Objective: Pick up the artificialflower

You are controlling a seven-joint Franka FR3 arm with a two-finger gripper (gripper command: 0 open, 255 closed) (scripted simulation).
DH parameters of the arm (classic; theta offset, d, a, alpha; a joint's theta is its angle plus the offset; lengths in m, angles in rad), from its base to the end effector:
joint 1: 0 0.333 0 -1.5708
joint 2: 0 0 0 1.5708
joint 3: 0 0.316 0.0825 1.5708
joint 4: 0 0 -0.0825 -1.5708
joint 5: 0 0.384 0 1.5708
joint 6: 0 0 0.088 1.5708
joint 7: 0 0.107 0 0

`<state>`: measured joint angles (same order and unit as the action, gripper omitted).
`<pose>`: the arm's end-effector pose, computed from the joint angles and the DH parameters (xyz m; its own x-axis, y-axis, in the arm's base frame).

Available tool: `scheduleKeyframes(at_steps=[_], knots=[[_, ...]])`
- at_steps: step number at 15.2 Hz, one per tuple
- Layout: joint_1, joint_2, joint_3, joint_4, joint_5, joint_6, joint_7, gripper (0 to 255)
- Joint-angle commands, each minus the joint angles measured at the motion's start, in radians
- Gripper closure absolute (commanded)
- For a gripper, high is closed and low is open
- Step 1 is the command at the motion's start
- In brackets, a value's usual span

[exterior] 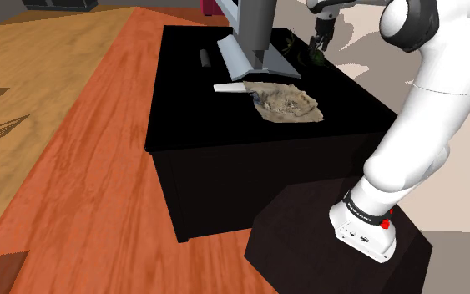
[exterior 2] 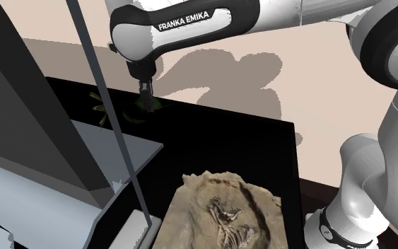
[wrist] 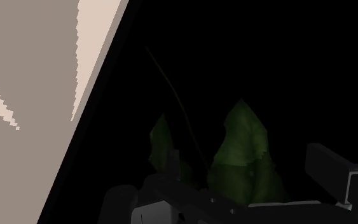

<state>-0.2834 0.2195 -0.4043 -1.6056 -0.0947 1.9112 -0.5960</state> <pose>0.5004 -0.3920 0.5188 0.9984 -0.0532 -0.0177 -0.0486 -0.9782 0.2017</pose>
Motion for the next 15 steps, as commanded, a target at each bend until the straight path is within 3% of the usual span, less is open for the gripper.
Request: scheduleKeyframes(at_steps=[1,2,3,12,15], knots=[[0.0,0.001,0.0,-0.015,0.0,0.017,0.001,0],[0.0,0.002,0.0,-0.015,0.0,0.017,0.001,0],[-0.001,0.004,0.0,-0.013,0.001,0.018,0.001,255],[0.0,0.002,0.0,-0.015,0.0,0.017,0.001,255],[-0.001,0.0,-0.001,0.024,0.001,-0.023,-0.004,255]])
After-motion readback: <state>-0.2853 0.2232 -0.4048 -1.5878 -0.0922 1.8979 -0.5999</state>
